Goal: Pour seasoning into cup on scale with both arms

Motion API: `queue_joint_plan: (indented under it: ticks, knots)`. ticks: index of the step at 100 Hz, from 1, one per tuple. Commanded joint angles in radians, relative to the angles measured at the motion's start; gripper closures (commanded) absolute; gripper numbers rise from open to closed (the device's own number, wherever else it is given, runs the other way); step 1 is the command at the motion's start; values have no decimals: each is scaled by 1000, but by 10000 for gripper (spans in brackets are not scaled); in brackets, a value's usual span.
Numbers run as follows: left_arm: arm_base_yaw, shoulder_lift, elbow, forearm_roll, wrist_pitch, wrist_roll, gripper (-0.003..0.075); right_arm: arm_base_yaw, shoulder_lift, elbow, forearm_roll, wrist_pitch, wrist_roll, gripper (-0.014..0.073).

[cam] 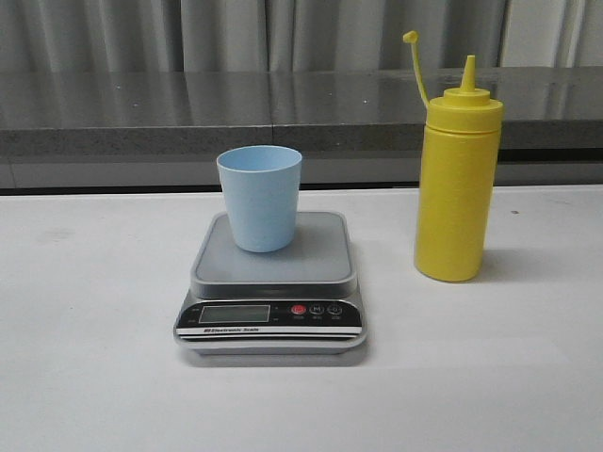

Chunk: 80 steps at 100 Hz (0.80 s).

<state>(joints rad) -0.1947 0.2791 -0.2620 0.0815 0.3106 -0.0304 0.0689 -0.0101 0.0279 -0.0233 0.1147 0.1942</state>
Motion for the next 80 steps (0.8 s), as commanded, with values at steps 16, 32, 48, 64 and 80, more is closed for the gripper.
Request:
queue_joint_plan:
  ticks: [16, 32, 48, 64, 80]
  knots:
    - [52, -72, 83, -33, -133, -22, 741, -5, -23, -18, -10, -76, 0, 663]
    - [117, -124, 187, -33, -292, -22, 741, -5, -23, -18, -10, -76, 0, 663]
    - [143, -224, 263, -33, -296, -22, 741, -5, -23, -18, -10, -76, 0, 663]
    - [179, -317, 303, -33, -248, -22, 741, -5, -23, -18, -10, -76, 0, 663]
    - [181, -315, 303, -31, -246, -22, 741, -5, -21, -18, -10, -76, 0, 663]
